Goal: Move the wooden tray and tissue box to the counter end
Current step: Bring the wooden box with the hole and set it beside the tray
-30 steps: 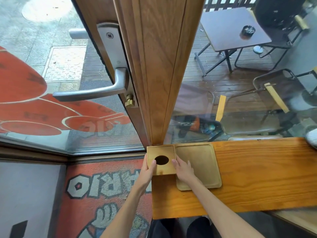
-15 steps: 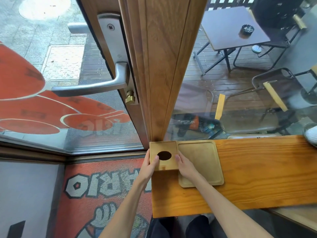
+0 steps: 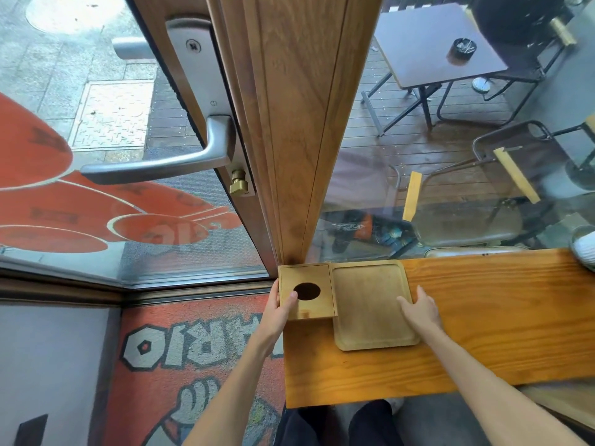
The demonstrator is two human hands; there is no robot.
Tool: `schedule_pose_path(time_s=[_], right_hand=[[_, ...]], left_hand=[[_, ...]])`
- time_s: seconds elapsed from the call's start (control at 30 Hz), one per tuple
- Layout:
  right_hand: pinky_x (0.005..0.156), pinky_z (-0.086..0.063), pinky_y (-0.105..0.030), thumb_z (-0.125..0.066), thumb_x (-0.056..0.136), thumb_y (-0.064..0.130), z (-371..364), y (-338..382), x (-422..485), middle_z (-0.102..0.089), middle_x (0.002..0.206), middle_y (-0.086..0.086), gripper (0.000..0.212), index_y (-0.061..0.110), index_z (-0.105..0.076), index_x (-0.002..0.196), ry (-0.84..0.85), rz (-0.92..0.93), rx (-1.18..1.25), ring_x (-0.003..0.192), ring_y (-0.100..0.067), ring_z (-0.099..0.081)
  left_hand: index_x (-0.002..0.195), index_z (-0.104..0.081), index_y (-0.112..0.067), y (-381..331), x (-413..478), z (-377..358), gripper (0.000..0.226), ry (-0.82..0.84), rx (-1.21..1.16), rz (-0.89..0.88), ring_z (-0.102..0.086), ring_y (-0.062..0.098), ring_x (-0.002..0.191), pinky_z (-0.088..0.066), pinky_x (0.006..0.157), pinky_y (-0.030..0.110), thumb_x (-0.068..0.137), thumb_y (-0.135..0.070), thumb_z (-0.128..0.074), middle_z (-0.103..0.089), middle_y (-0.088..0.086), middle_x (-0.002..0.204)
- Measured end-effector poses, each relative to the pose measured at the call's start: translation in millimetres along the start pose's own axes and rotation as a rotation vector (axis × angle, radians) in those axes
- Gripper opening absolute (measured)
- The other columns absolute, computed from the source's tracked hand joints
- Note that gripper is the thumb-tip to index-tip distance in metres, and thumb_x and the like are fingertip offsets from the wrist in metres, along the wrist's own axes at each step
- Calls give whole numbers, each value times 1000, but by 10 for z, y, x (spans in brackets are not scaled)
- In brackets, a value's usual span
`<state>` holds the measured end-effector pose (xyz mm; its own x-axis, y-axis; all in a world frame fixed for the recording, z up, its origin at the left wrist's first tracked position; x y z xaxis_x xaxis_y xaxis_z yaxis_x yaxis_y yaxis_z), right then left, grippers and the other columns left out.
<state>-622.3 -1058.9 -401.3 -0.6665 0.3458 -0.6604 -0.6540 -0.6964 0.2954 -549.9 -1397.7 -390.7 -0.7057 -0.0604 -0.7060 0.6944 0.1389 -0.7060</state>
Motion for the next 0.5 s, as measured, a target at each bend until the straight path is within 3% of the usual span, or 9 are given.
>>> schedule_pose_path(time_s=[0.07,0.17,0.33,0.5], right_hand=[[115,-33,-50,-57,95,40,-33,-39,82,-32,158,-15,72,11,-28,154,82,16,-3,143,-35,-34],[116,-31,-50,-58,93,41,-69,-24,122,-29,159,-16,75,11,-27,154,133,24,-9,144,-36,-32],[117,-30,-51,-59,93,40,-79,-60,119,-29,159,-15,76,12,-25,155,148,43,-25,144,-35,-31],[117,-29,-52,-60,92,41,-115,-86,63,-23,162,-11,80,15,-20,157,143,74,-58,146,-36,-25]], left_hand=[[158,-16,-35,-3,1,9,84,-25,3,-1,-35,18,143,-28,122,50,91,-57,-60,-34,-11,155],[158,-19,-31,0,-4,8,75,-27,-8,-2,-42,22,140,-32,119,48,96,-48,-57,-40,-5,156],[159,-16,-27,-7,-1,12,72,-48,-21,-14,-38,12,129,-32,110,40,99,-40,-55,-39,-9,146],[158,-17,-25,-6,-1,1,69,-18,-38,-30,-43,13,126,-34,101,33,100,-35,-54,-43,-3,146]])
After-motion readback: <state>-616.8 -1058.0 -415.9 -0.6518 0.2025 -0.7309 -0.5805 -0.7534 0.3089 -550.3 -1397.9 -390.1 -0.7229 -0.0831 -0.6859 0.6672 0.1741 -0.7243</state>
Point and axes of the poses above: each hand's wrist, its own x-axis towards the middle knuckle, its own z-axis out of the back of the hand, y = z × x, the point moved 8 cm from there along x, towards the middle knuckle
